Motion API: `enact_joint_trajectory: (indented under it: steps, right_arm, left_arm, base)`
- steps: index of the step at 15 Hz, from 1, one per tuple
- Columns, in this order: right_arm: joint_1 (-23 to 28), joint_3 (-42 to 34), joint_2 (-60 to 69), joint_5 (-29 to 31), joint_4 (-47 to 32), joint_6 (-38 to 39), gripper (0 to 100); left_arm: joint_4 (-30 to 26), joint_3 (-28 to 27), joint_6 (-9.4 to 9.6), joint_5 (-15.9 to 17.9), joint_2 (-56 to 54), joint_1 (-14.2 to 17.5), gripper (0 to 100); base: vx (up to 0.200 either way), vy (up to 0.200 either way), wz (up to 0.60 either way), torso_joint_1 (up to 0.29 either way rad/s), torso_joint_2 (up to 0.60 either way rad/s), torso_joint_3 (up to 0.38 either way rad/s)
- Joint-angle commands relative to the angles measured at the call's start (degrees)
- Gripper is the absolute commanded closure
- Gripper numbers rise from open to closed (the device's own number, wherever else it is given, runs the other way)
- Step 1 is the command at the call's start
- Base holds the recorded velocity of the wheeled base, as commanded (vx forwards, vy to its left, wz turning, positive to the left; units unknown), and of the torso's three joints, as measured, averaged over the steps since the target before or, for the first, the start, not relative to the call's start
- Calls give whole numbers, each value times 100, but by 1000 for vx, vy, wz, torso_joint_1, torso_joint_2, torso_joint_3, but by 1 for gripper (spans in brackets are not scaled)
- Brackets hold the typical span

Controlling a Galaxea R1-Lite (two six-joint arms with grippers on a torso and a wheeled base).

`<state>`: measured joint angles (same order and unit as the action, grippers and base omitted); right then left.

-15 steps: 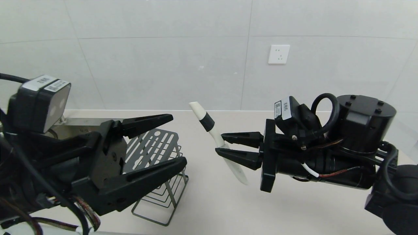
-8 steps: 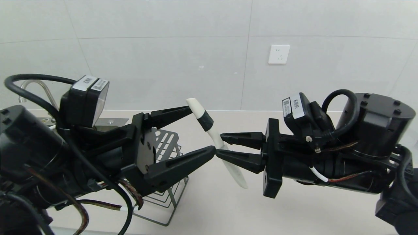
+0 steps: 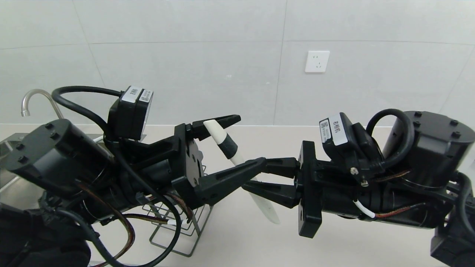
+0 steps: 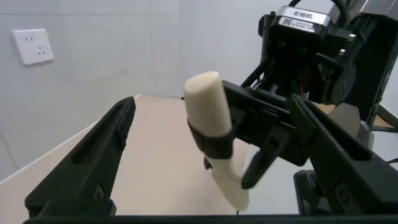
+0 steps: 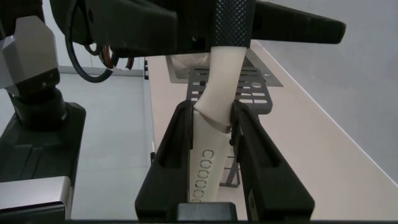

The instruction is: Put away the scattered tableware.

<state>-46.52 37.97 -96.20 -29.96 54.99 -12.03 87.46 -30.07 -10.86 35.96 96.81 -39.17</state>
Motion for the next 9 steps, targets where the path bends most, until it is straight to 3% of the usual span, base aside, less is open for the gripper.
enact_joint_trajectory:
  steps: [1,3,5,9]
  right_arm:
    - [-24,8,-4,-1,3,-1,100]
    - [-24,17,-4,-1,3,-1,100]
    - [-6,17,-4,-1,3,-1,100]
    - [3,17,4,70,3,-1,100]
  left_arm:
    - [79,-16,-12,-1,146,-56,0]
    - [140,-25,-65,-10,190,-56,0]
    - [254,-25,-241,-10,181,-56,0]
    - [254,-16,-241,-10,172,-47,0]
  base:
    - [0,0,0,0,0,0]
    - [0,0,0,0,0,0]
    - [0,0,0,0,0,0]
    - [0,0,0,0,0,0]
